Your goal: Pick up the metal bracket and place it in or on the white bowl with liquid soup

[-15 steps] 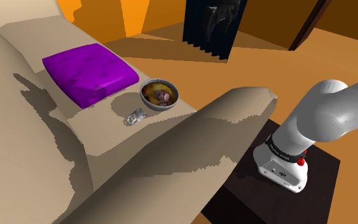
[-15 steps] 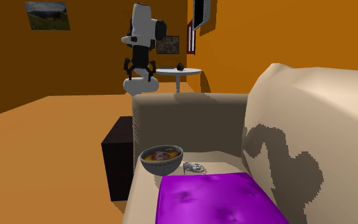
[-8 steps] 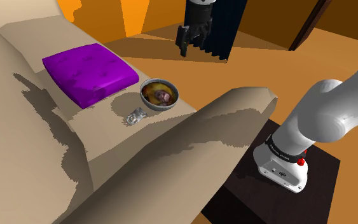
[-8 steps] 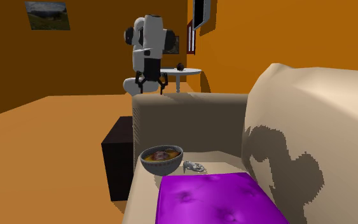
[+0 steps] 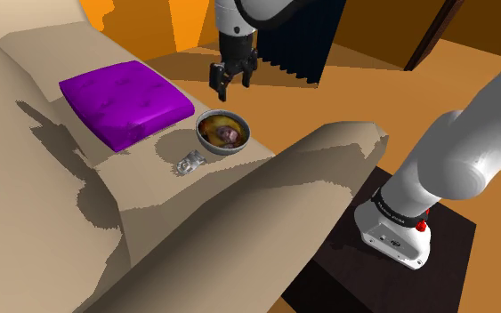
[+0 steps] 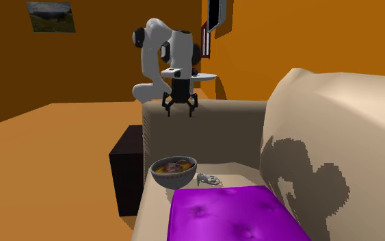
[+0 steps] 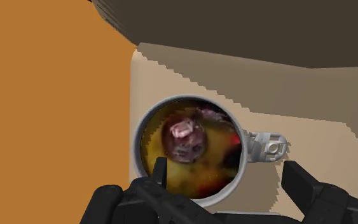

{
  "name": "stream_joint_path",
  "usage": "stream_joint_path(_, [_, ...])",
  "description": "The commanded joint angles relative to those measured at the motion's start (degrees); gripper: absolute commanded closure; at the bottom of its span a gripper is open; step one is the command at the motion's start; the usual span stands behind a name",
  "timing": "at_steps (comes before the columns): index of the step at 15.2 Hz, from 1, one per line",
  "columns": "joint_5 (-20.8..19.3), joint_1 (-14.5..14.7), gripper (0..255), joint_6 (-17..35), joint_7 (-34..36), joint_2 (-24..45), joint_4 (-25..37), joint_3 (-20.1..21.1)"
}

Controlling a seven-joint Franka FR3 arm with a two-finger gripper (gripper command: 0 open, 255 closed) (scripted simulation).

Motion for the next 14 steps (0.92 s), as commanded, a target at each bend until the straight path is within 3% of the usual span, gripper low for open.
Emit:
stream_joint_path(1, [-0.67,0.63,0,1.01,1.13,4.1,2.44,0.98])
stream_joint_path(14, [-7.13,7.75,0,2.45,7.16,31.26,23.66,3.9])
